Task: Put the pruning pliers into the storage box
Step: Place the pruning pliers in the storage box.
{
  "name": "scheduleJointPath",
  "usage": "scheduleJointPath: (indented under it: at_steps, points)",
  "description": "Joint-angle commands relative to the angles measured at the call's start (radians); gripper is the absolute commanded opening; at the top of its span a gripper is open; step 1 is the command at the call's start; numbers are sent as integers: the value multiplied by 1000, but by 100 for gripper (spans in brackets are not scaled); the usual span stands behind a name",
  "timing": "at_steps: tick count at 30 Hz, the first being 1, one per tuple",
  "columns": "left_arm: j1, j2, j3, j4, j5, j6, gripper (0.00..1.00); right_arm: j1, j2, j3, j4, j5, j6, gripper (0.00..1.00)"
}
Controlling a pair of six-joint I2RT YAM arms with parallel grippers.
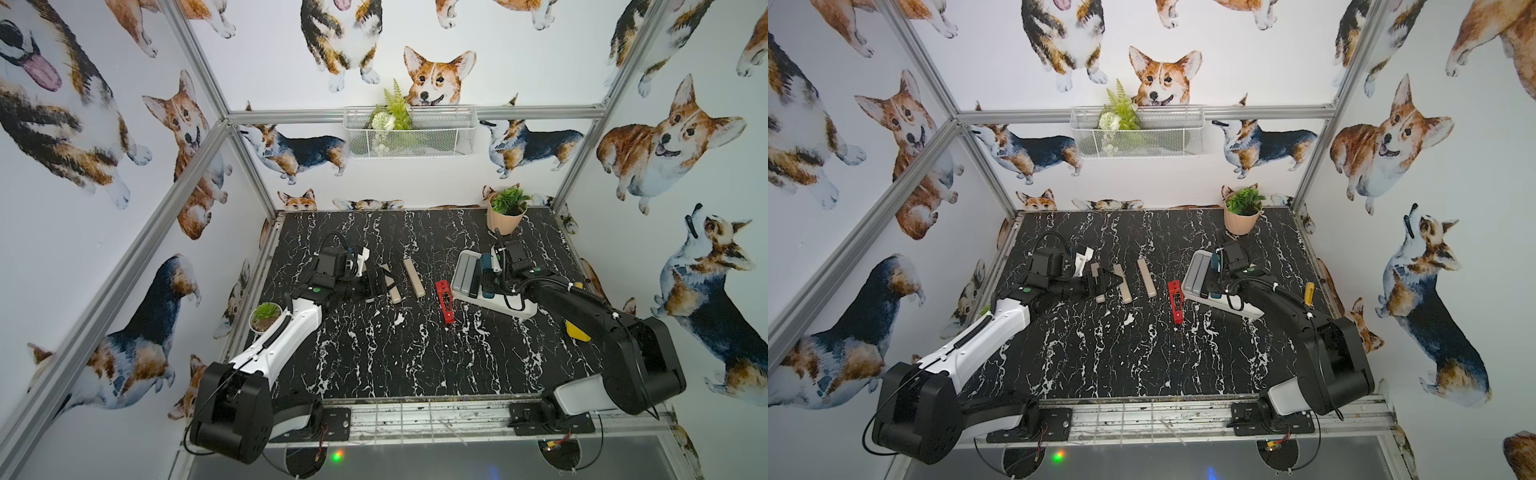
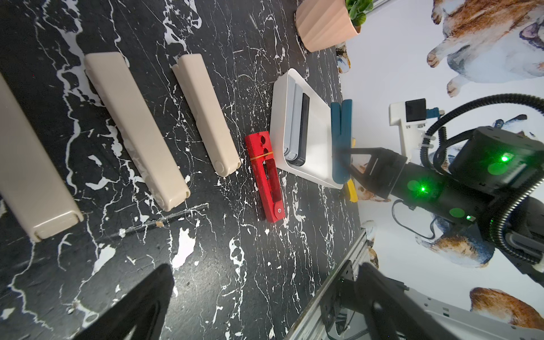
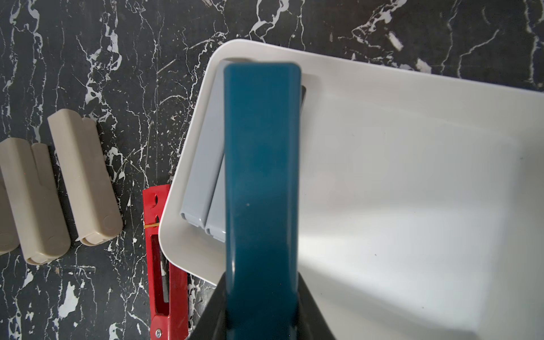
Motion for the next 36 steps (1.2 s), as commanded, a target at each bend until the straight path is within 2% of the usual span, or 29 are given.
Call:
scheduleJointPath:
  at_steps: [1,36]
  points:
    - [0,-13,7,10,8,5,100,-10,15,18,44,-4,-16,0]
    - [-1,-34,-20,4,8,10,100,-91,166,9,120,-21,-25,0]
